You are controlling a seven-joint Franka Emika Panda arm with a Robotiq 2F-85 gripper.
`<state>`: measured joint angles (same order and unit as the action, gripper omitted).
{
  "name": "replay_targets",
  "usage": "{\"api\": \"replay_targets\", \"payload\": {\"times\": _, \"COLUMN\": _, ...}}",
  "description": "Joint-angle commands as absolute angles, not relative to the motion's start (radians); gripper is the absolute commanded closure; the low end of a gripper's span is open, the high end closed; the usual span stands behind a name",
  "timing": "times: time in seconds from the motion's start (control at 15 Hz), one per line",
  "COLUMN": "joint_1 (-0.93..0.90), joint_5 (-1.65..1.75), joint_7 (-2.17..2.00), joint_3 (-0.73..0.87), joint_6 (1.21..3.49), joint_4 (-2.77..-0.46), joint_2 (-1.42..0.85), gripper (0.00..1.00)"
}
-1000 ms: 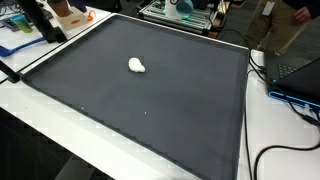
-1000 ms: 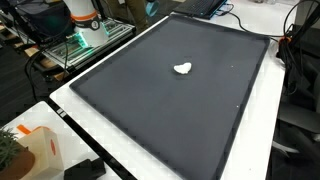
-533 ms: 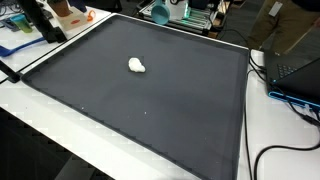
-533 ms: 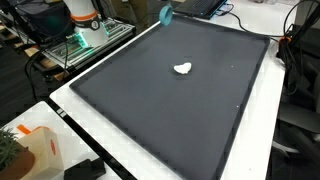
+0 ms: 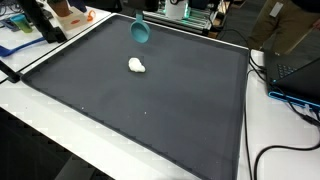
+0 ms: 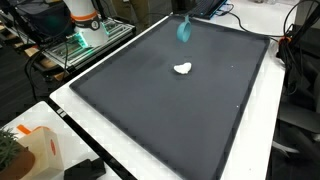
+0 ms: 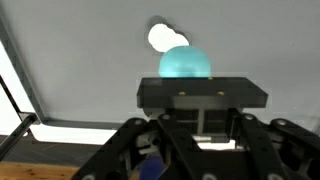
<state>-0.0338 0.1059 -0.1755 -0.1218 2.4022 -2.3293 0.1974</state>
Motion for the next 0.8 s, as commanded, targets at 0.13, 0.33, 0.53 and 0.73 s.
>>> {"api": "replay_targets", "payload": {"times": 0.13, "joint_1": -0.032, "joint_5": 0.107, "joint_7": -0.149, "joint_3": -0.099, "joint_6": 2.419, "joint_4": -2.312, "joint_2": 0.134, "gripper": 0.79}}
{"api": "replay_targets", "payload": {"times": 0.33, "joint_1": -0.029, "joint_5": 0.105, "joint_7": -0.139, "joint_3": -0.082, "joint_6": 2.46, "joint_4": -2.304, "joint_2": 0.08, "gripper": 0.79}}
{"api": "replay_targets", "payload": {"times": 0.53, "joint_1": -0.033, "joint_5": 0.098, "joint_7": -0.126, "joint_3": -0.071, "joint_6": 2.494, "joint_4": -2.29, "joint_2": 0.027, "gripper": 0.79}}
{"api": "replay_targets", "payload": {"times": 0.73, "joint_1": -0.035, "joint_5": 0.091, "joint_7": -0.117, "joint_3": -0.064, "joint_6": 2.497, "joint_4": -2.279, "joint_2": -0.019, "gripper": 0.79}}
